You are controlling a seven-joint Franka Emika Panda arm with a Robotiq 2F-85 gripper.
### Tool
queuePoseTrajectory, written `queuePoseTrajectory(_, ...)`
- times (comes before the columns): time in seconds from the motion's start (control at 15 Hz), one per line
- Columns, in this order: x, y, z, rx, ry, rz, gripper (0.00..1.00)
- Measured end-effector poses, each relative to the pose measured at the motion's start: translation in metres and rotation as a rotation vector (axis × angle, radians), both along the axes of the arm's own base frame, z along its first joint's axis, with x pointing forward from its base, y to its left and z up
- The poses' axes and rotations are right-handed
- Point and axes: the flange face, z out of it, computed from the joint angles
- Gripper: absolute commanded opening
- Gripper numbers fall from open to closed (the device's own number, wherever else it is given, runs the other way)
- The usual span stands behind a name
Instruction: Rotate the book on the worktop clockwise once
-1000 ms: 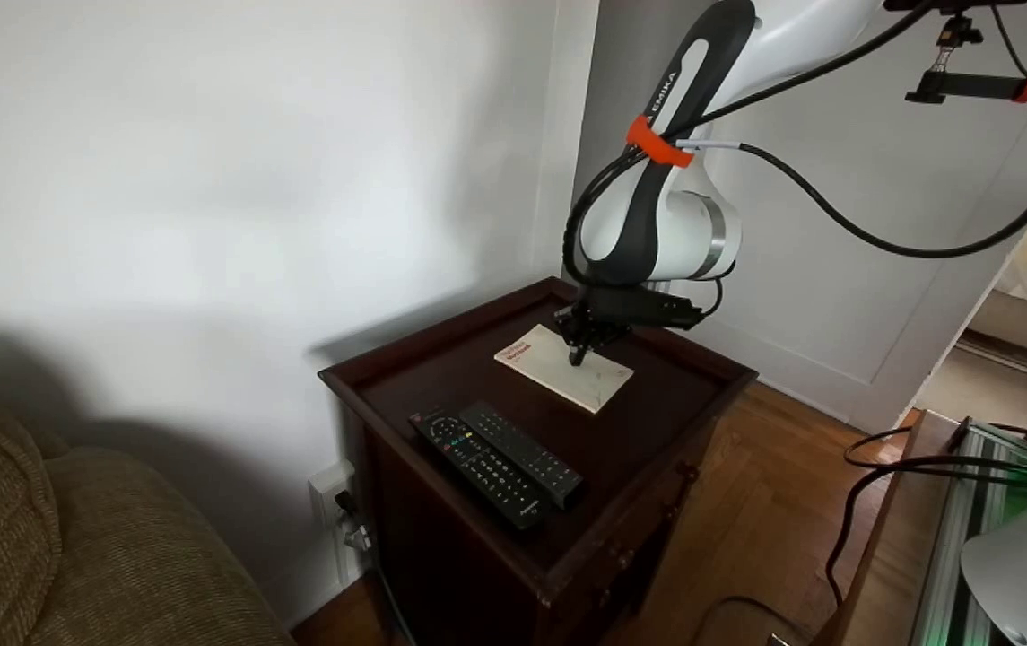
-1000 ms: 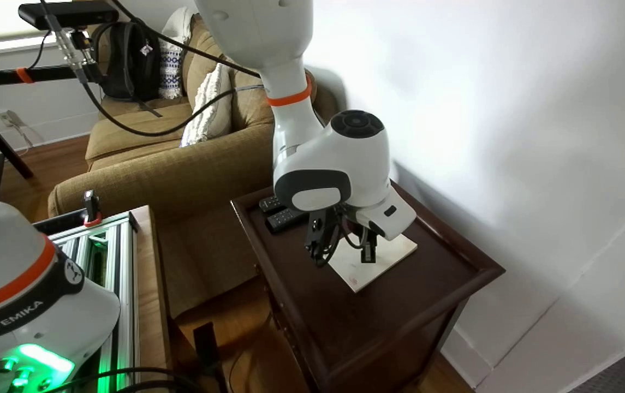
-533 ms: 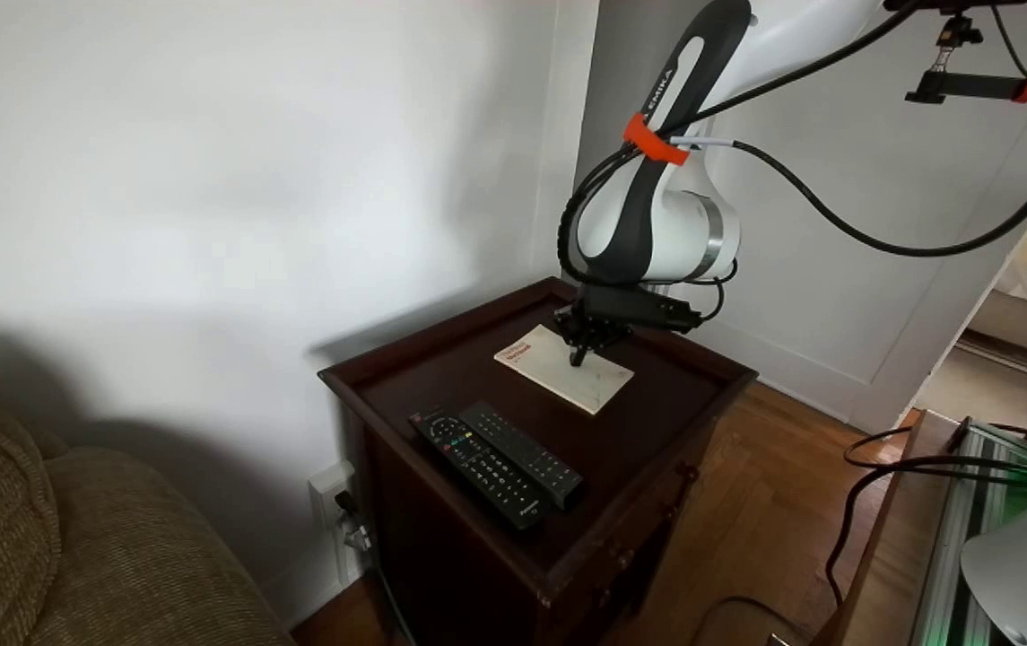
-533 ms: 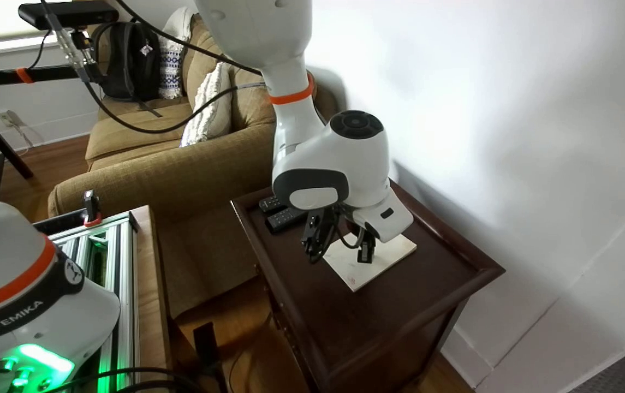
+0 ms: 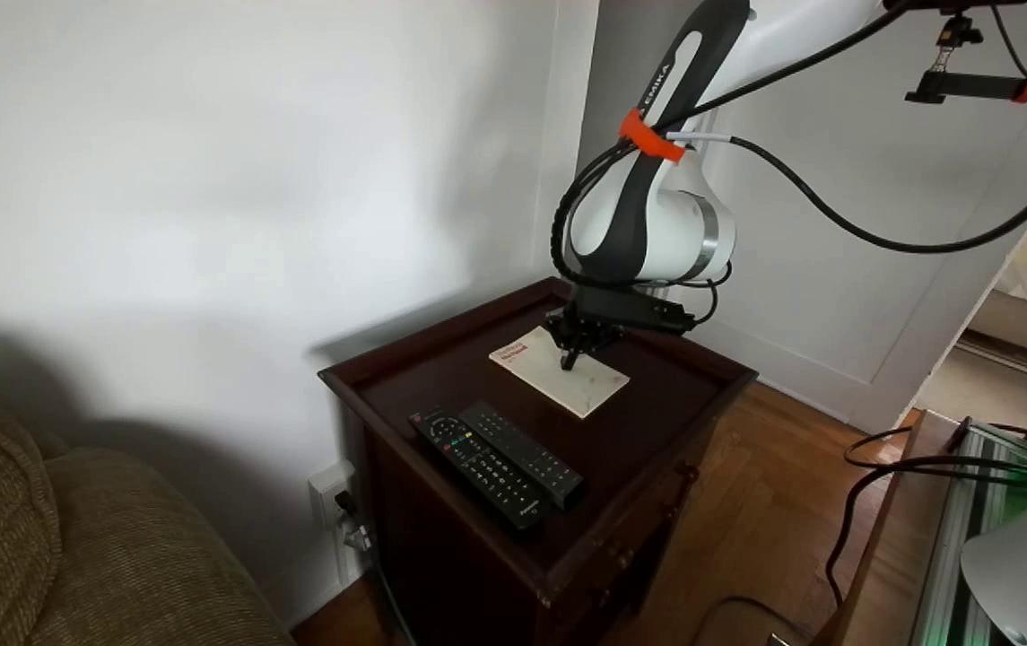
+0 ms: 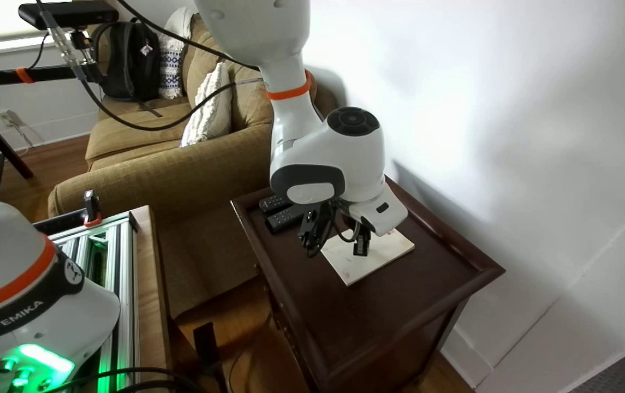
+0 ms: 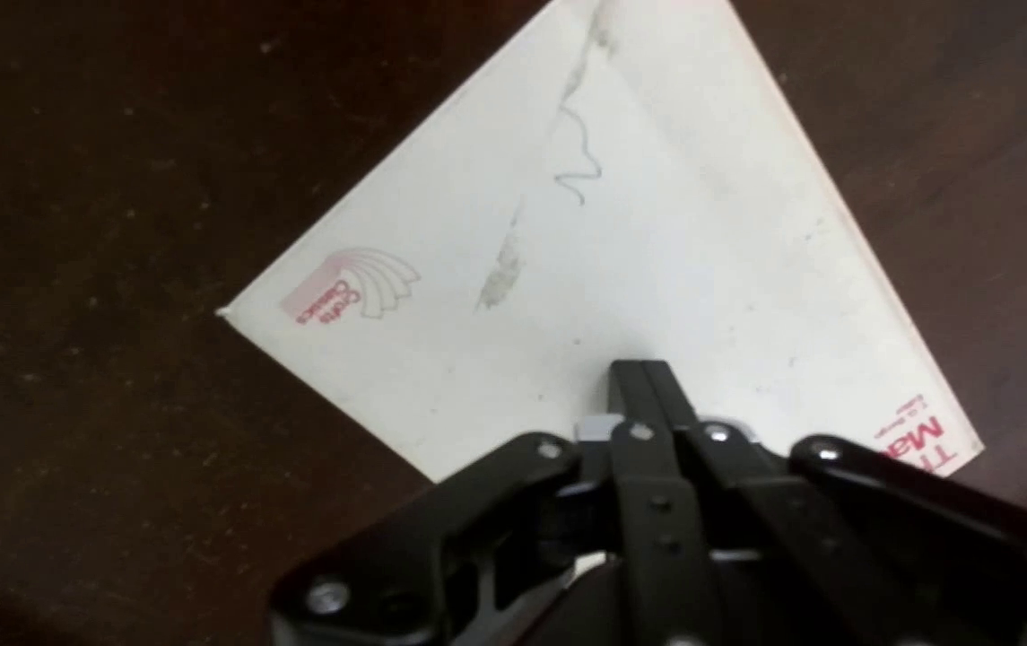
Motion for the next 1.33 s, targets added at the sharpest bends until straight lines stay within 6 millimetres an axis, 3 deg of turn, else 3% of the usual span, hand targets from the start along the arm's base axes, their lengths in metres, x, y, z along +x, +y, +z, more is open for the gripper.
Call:
queuePoseTrajectory(0.33, 0.007, 0.007, 0.013, -0.027, -0.02, 0.118, 0.0)
queuePoseTrajectory(0.4, 0.009, 0.007, 0.018, -0.038, -0.022, 0.147, 0.26)
queuePoseTrajectory(0.47, 0.011, 0.007, 0.023, -0.048, -0.02, 0.178, 0.27)
queuePoseTrajectory(0.6, 0.015, 0.008, 0.035, -0.065, -0.015, 0.248, 0.4)
queuePoseTrajectory(1.0, 0.018, 0.013, 0.074, -0.126, 0.087, 0.473, 0.86)
queuePoseTrajectory(1.13, 0.02, 0.014, 0.089, -0.171, 0.106, 0.542, 0.98)
queuePoseTrajectory(1.33, 0.022, 0.019, 0.109, -0.23, 0.119, 0.628, 1.0)
